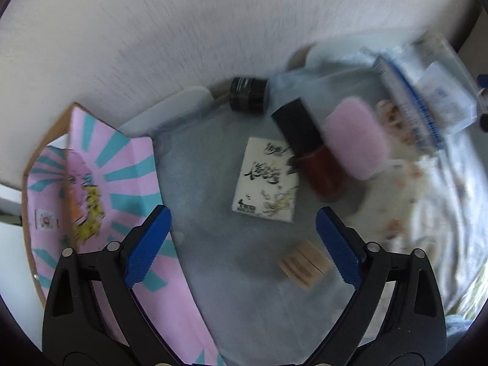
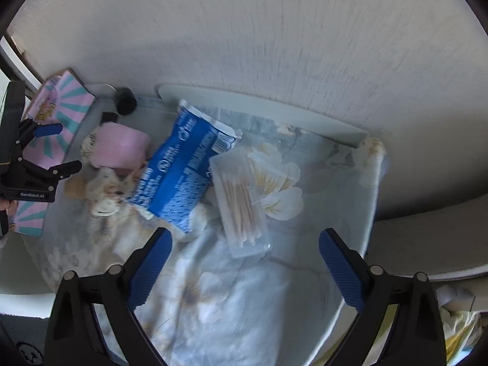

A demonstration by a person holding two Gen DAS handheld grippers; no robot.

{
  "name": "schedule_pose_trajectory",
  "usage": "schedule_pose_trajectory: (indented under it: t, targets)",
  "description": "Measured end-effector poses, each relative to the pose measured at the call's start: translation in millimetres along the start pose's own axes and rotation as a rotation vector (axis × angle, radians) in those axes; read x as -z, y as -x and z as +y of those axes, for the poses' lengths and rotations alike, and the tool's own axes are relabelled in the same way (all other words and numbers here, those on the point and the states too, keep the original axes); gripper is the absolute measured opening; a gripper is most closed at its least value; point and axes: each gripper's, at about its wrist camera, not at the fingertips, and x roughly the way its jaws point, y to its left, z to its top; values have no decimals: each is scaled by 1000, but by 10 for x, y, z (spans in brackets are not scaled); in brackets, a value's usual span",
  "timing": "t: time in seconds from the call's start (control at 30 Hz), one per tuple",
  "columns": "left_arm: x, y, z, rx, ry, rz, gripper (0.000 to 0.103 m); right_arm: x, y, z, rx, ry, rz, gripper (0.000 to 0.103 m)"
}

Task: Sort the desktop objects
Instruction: 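Move both tools back over the remaining items on the cloth, then grasp the white tissue pack with left tool while right tool grasps the cotton-swab box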

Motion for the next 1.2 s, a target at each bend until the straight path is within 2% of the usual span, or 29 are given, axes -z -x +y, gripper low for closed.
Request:
schedule_pose_trajectory:
  t: [0.07,0.2,0.23,0.27,0.3,0.33,0.37,0.4,0.57,0.83,1.13,1.2]
  targets:
    - [-23,-121,-6,-7,0,25,88,-25,-105,-21,3,10,20,90]
    - [-67,-225,3,10,20,26,85,-72,-237,-19,-19,28,43,85]
    - [-72,-239,1,20,24,26,80,-83,-267,-10,-25,36,49,78]
    - [-73,-252,-4,34,23,27,72,-94,-291,-3,-29,43,57,67]
    - [-68,-259,-16,64,17,28,67,-107,-325,5,-31,52,71,62]
    - [-65,-244,-21,86,14,18,52,-123,-365,7,-30,61,86,53]
    - [-62,-235,-27,106,10,16,46,-133,-394,9,-31,68,94,39]
    - [-60,-231,-34,102,7,21,46,-140,-413,8,-29,71,100,31]
    - [-17,-147,-53,60,-8,20,45,-133,-375,-61,-49,17,97,31]
    - [154,230,41,79,52,-4,45,-61,-144,22,-60,-21,67,30]
    - [365,899,118,99,99,-98,45,-28,334,310,-48,26,6,30]
    - [383,967,246,104,100,-112,45,-30,413,392,-42,36,-5,30]
